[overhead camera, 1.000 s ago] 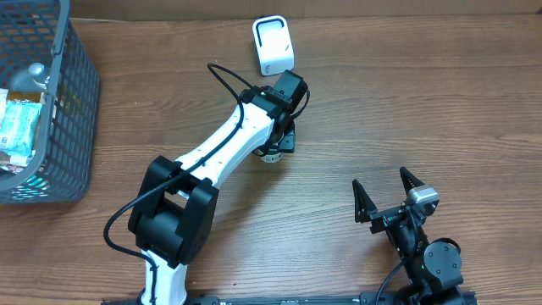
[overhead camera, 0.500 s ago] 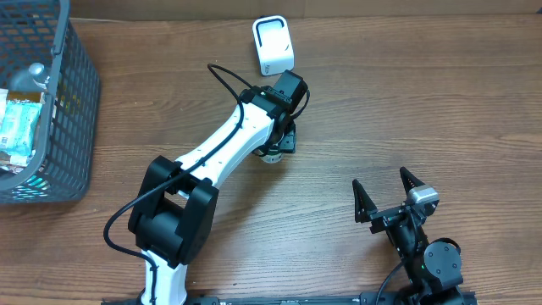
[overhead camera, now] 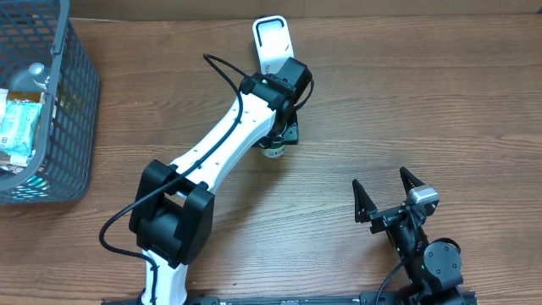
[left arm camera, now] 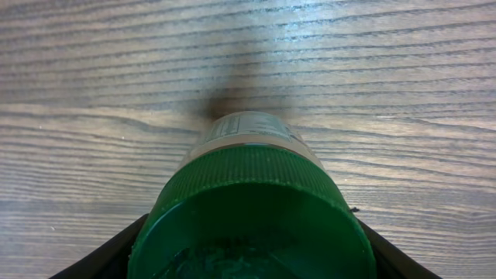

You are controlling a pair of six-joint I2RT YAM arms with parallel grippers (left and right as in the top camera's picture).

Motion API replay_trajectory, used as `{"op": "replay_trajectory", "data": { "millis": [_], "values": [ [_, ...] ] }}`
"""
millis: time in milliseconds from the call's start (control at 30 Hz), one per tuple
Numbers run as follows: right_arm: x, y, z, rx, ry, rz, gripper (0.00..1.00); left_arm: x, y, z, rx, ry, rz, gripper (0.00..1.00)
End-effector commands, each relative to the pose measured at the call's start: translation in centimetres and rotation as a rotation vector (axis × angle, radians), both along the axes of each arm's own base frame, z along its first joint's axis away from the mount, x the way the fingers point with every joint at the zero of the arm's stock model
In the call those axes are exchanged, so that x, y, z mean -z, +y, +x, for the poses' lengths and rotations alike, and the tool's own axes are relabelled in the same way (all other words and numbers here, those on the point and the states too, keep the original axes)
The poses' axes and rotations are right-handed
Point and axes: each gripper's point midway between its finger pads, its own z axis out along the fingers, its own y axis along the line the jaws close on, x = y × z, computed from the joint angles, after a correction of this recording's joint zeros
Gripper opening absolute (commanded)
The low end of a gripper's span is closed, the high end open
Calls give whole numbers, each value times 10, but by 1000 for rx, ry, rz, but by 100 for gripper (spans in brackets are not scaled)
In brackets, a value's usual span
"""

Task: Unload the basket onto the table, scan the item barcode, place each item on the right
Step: 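Hold the bottle in front of the scanner and rotate it, then move the bottle right and lower it toward the table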

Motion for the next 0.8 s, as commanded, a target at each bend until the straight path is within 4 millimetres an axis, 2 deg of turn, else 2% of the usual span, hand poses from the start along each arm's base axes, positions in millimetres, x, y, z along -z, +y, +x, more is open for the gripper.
{"op": "replay_trajectory", "data": {
  "millis": [0, 200, 300, 533, 767],
  "values": [
    [3, -1, 1, 5, -1, -7, 100, -11, -7, 4, -50, -50, 4, 57],
    [3, -1, 1, 5, -1, -7, 100, -12, -17, -2, -69, -74, 19, 58],
    [3, -1, 1, 5, -1, -7, 100, -12, -24, -6, -97, -75, 7, 62],
    [3, -1, 1, 5, -1, -7, 100, -11, -30, -10, -252, -72, -36, 68],
    [3, -1, 1, 5, -1, -7, 100, -5, -46, -14, -232, -72, -77, 69]
  ]
}}
